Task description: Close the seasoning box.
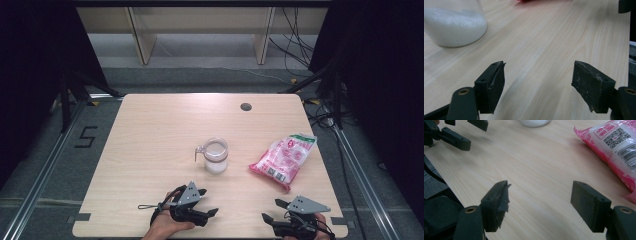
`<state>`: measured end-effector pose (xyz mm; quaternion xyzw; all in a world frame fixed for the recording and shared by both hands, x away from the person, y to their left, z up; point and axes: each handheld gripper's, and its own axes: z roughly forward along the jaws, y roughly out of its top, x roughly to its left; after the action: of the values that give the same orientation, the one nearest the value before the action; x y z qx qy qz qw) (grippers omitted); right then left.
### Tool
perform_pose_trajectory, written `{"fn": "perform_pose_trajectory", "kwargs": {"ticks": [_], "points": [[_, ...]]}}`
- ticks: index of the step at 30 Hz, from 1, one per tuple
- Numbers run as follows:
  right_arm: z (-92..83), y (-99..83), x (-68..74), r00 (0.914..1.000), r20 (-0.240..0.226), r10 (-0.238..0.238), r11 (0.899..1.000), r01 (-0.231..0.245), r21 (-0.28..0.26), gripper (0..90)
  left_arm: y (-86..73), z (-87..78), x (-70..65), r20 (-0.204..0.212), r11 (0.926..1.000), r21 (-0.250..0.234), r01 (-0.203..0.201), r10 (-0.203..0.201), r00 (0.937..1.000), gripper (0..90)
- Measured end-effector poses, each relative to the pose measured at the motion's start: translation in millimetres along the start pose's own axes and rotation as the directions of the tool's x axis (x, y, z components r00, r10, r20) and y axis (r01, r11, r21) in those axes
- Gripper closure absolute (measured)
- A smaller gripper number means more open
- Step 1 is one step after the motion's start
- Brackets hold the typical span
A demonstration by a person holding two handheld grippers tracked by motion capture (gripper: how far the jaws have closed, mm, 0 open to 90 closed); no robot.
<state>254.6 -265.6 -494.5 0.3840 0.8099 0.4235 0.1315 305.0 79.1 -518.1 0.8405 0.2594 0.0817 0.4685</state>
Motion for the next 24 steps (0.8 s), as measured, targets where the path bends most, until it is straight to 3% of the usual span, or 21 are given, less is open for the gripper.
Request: {"fn": "perform_pose_trajectory", "kwargs": {"ticks": [2,4,6,7,9,10,12,14,15,17,18,19,23,24], "points": [[0.2,-1.1,2.4,1.0000,0.001,0.004,1.000,-0.004,0.002,31.0,-0.2,-1.3,0.4,-0.012,0.9999,0.010,-0.013,0.013,0.9998,25.8],[0.4,-2.0,3.0,1.0000,0.005,-0.002,1.000,0.002,0.001,30.6,-0.9,-1.1,-2.2,-0.019,1.0000,-0.005,-0.001,0.001,0.9998,25.8],[-0.8,-2.9,5.1,1.0000,-0.005,0.007,1.000,-0.007,0.005,30.5,-1.7,-0.9,-2.4,-0.004,1.0000,0.005,-0.008,0.008,1.0000,25.7],[-0.7,-3.1,4.1,0.9997,-0.013,-0.020,1.000,0.020,0.009,30.5,-2.3,-0.4,-3.6,0.001,1.0000,-0.001,-0.002,0.002,1.0000,25.7],[-0.5,-4.6,5.7,0.9999,-0.005,-0.009,1.000,0.009,0.018,30.5,-3.1,-0.4,-3.6,-0.009,0.9997,0.018,-0.016,0.017,0.9998,25.7],[-0.5,-4.6,5.0,0.9997,-0.016,-0.021,0.999,0.022,0.034,30.4,-4.7,2.0,-6.2,-0.012,0.9998,-0.019,0.007,-0.007,0.9999,25.7],[-0.9,-5.7,6.5,0.9998,-0.011,-0.017,0.999,0.017,0.027,30.4,-3.9,-1.3,-4.3,-0.007,0.9998,0.018,-0.012,0.012,0.9999,25.8],[-2.4,-6.3,9.2,1.0000,0.003,0.007,0.999,-0.007,0.034,30.3,-4.0,-0.3,-6.7,-0.015,0.9999,-0.015,0.004,-0.004,0.9999,25.7],[-1.5,-6.2,6.9,0.9998,0.002,-0.022,0.999,0.022,0.024,30.3,-3.0,-2.2,-4.6,-0.007,0.9997,0.015,-0.021,0.021,0.9998,25.7],[-0.7,-5.8,6.1,0.9992,-0.030,-0.026,0.999,0.028,0.040,30.3,-3.1,-1.9,-5.6,0.000,0.9999,0.007,-0.011,0.011,0.9999,25.7],[-0.8,-5.8,6.1,0.9992,-0.030,-0.026,0.999,0.027,0.040,30.3,-3.1,-1.9,-5.2,-0.003,0.9999,0.010,-0.013,0.013,0.9999,25.7],[-0.9,-5.9,5.9,0.9992,-0.030,-0.026,0.999,0.028,0.040,30.2,-3.9,0.3,-6.8,-0.004,0.9997,-0.020,0.010,-0.011,0.9999,25.7],[-1.5,-6.7,5.3,0.9999,-0.013,-0.010,0.999,0.010,0.036,30.2,-3.2,-1.2,-5.8,0.002,1.0000,0.001,0.001,-0.001,1.0000,25.7],[-1.5,-6.7,5.3,0.9998,-0.010,-0.018,0.999,0.019,0.035,30.2,-3.8,-0.5,-6.2,-0.014,1.0000,-0.009,0.000,0.000,0.9999,25.7]]}}
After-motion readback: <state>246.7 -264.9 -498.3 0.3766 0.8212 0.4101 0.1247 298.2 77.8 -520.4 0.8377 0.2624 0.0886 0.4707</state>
